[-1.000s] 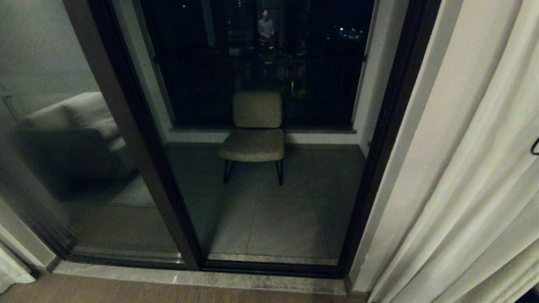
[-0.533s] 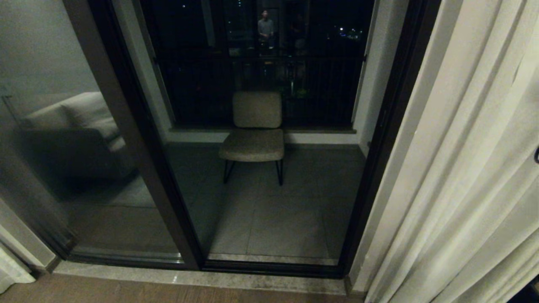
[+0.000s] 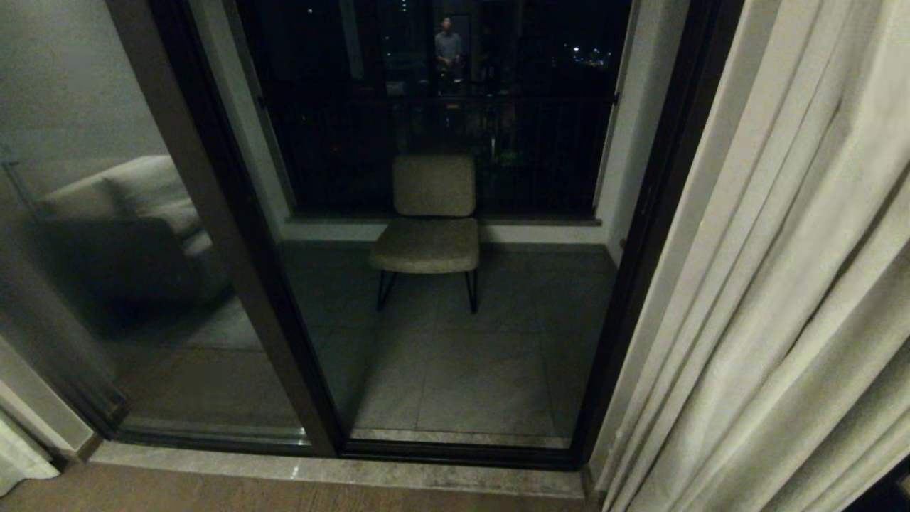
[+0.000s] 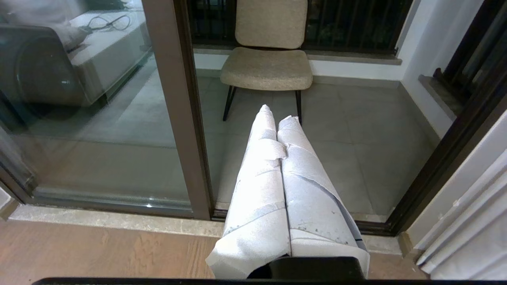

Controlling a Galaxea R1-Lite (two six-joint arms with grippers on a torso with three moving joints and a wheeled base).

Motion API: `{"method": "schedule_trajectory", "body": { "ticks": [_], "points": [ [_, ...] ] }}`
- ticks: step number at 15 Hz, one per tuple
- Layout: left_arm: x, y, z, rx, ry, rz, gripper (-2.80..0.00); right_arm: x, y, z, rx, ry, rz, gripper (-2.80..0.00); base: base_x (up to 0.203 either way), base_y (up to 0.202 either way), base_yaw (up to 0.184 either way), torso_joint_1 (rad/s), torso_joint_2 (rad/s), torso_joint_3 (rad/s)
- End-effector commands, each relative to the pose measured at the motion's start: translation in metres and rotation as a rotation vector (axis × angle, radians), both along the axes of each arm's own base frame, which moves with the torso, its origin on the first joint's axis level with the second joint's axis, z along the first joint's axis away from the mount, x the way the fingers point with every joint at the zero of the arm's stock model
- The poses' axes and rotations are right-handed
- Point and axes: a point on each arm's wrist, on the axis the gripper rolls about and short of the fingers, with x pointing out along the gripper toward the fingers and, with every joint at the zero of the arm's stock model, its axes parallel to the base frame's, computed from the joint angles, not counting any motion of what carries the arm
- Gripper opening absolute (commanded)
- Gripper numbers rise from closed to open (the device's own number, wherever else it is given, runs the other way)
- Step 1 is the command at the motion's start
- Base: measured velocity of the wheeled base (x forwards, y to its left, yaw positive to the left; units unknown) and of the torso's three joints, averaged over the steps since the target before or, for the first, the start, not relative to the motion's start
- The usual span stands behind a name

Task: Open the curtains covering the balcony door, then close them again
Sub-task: Close the inner curtains on both sides

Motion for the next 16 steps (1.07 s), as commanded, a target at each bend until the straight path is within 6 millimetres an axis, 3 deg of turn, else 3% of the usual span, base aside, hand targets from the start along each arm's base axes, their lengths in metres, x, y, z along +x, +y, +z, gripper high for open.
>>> {"method": "schedule_trajectory", "body": {
  "ticks": [1, 12, 16],
  "points": [
    [0.000, 0.000, 0.000, -0.001, 0.000, 0.000, -2.80, -0.035, 0.017, -0.002, -0.014, -0.027, 0.005, -2.80, 0.000, 0.000, 0.000, 0.000, 0.00, 0.000],
    [0.000, 0.000, 0.000, -0.001, 0.000, 0.000, -2.80, -0.134, 0.063, -0.069, 0.024, 0.060, -0.004, -2.80, 0.000, 0.000, 0.000, 0.000, 0.00, 0.000],
    [0.000, 0.000, 0.000, -0.001, 0.000, 0.000, -2.80, -0.164, 0.078, -0.110, 0.031, 0.092, -0.001, -2.80, 0.000, 0.000, 0.000, 0.000, 0.00, 0.000]
  ]
}}
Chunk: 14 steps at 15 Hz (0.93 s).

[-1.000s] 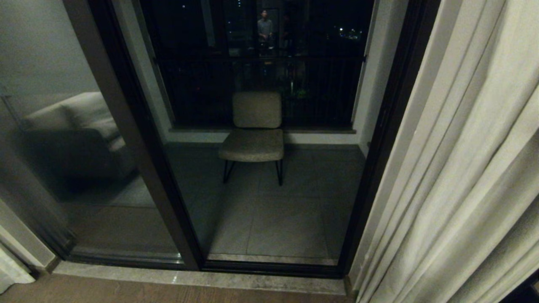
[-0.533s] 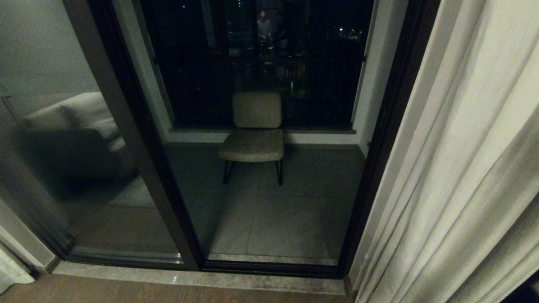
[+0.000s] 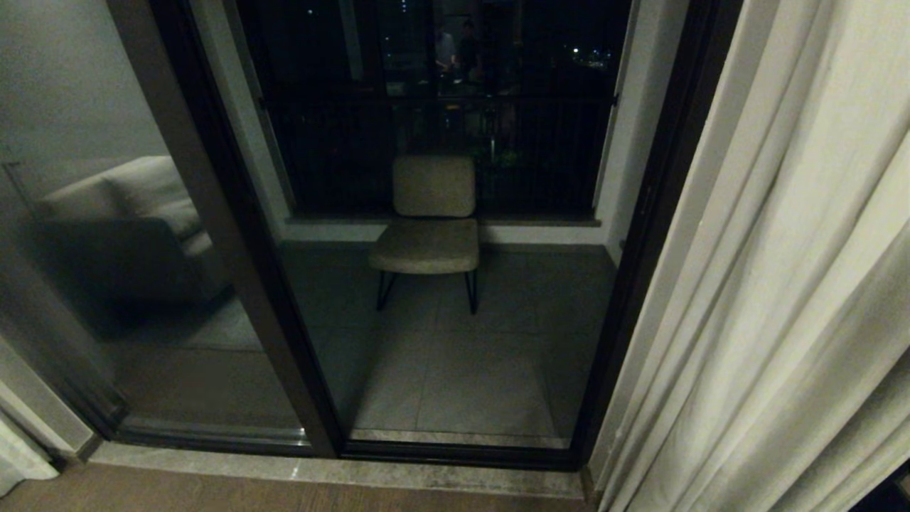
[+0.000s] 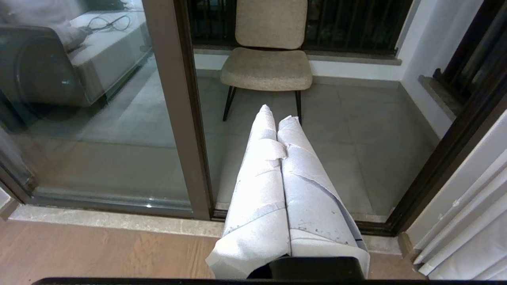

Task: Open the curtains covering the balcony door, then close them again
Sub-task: Close the inner curtains on both sides

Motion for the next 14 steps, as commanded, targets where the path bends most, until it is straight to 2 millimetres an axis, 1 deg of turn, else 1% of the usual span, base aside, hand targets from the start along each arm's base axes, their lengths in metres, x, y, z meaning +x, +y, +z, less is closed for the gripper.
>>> {"method": "schedule_trajectory", "body": {
  "ticks": [1, 5, 8, 10, 13, 14],
  "points": [
    [0.000, 0.000, 0.000, -0.001, 0.000, 0.001, -2.80, -0.023, 0.011, -0.020, -0.044, -0.033, 0.008, -2.80, 0.000, 0.000, 0.000, 0.000, 0.00, 0.000],
    [0.000, 0.000, 0.000, -0.001, 0.000, 0.001, -2.80, -0.045, 0.018, -0.036, -0.069, -0.019, -0.027, -2.80, 0.000, 0.000, 0.000, 0.000, 0.00, 0.000],
    [0.000, 0.000, 0.000, -0.001, 0.000, 0.001, -2.80, -0.057, 0.020, -0.054, -0.070, 0.047, -0.019, -2.80, 0.000, 0.000, 0.000, 0.000, 0.00, 0.000],
    [0.000, 0.000, 0.000, -0.001, 0.000, 0.001, -2.80, -0.058, 0.019, -0.064, -0.046, 0.135, -0.034, -2.80, 0.000, 0.000, 0.000, 0.000, 0.00, 0.000],
    [0.000, 0.000, 0.000, -0.001, 0.000, 0.001, -2.80, -0.058, 0.020, -0.074, 0.011, 0.222, 0.025, -2.80, 0.000, 0.000, 0.000, 0.000, 0.00, 0.000],
    [0.000, 0.000, 0.000, -0.001, 0.000, 0.001, -2.80, -0.059, 0.020, -0.076, 0.029, 0.232, 0.072, -2.80, 0.000, 0.000, 0.000, 0.000, 0.00, 0.000]
  ]
}}
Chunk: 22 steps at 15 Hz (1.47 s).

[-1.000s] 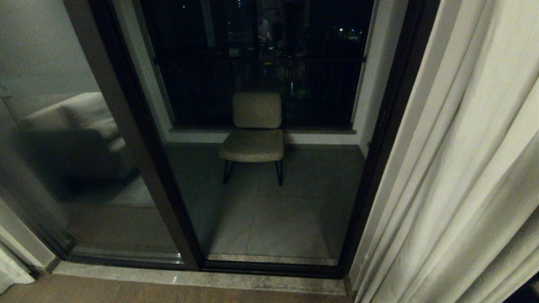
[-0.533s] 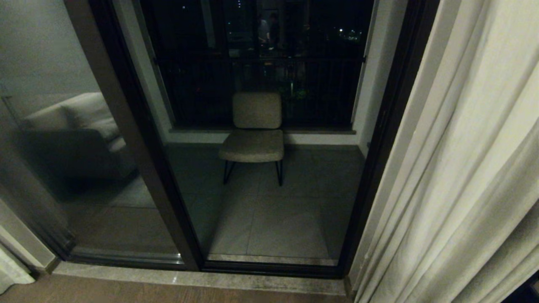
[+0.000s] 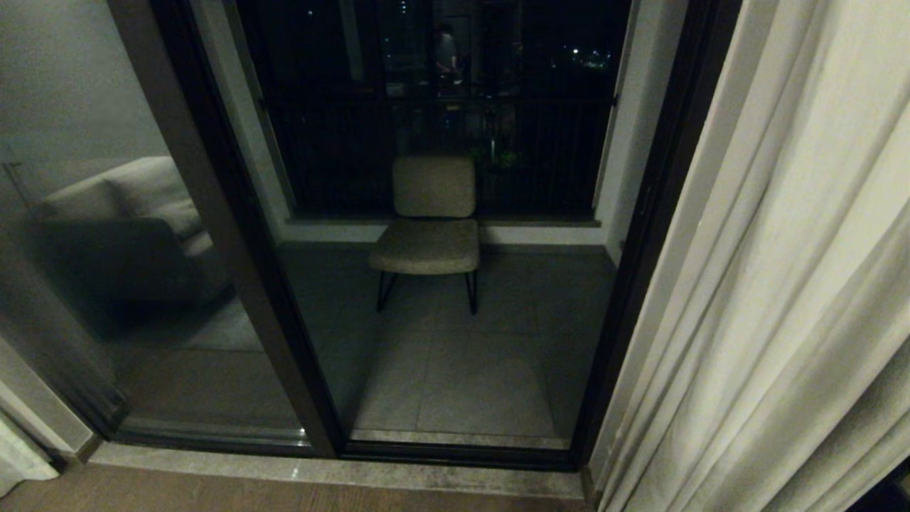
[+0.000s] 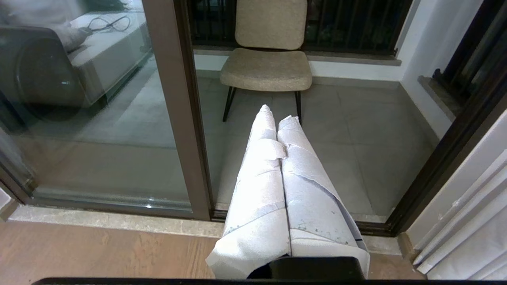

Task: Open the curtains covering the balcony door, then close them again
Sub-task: Close the inner curtains on both sides

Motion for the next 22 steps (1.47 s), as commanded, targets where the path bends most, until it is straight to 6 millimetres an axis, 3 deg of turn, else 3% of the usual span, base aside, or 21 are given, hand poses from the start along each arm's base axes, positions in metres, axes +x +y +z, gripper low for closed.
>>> {"method": "schedule_trajectory", "body": {
  "ticks": [1, 7, 22],
  "points": [
    [0.000, 0.000, 0.000, -0.001, 0.000, 0.001, -2.80, -0.004, 0.001, -0.003, 0.045, -0.014, 0.099, -2.80, 0.000, 0.000, 0.000, 0.000, 0.00, 0.000],
    [0.000, 0.000, 0.000, -0.001, 0.000, 0.001, -2.80, -0.026, 0.002, -0.016, 0.082, -0.167, 0.193, -2.80, 0.000, 0.000, 0.000, 0.000, 0.00, 0.000],
    [0.000, 0.000, 0.000, -0.001, 0.000, 0.001, -2.80, -0.026, 0.002, -0.017, 0.182, -0.178, 0.187, -2.80, 0.000, 0.000, 0.000, 0.000, 0.00, 0.000]
  ]
}}
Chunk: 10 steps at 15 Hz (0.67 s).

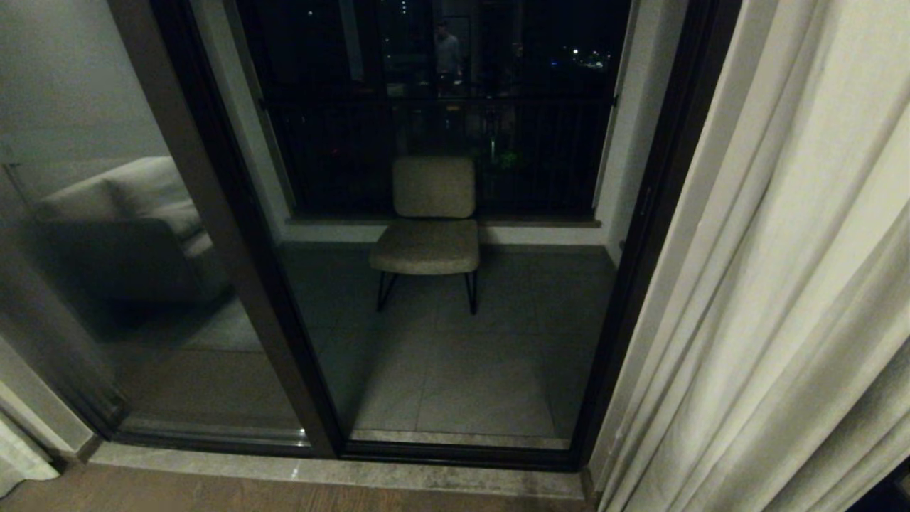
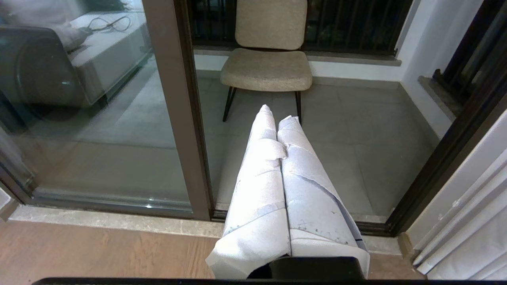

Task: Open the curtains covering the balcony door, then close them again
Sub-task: Close the inner curtains on both sides

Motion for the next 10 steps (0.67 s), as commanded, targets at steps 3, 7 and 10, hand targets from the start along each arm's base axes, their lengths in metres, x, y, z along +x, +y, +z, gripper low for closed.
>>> {"method": "schedule_trajectory", "body": {
  "ticks": [3, 7, 10],
  "points": [
    [0.0000, 0.0000, -0.0001, -0.001, 0.000, 0.000, -2.80, 0.0001, 0.0000, 0.0001, 0.002, 0.000, 0.000, -2.80, 0.000, 0.000, 0.000, 0.000, 0.00, 0.000],
    [0.0000, 0.0000, -0.0001, -0.001, 0.000, 0.000, -2.80, 0.0001, 0.0000, 0.0001, 0.004, 0.000, 0.000, -2.80, 0.000, 0.000, 0.000, 0.000, 0.00, 0.000],
    [0.0000, 0.0000, -0.0001, -0.001, 0.000, 0.000, -2.80, 0.0001, 0.0000, 0.0001, 0.004, 0.000, 0.000, -2.80, 0.000, 0.000, 0.000, 0.000, 0.00, 0.000]
  ]
}}
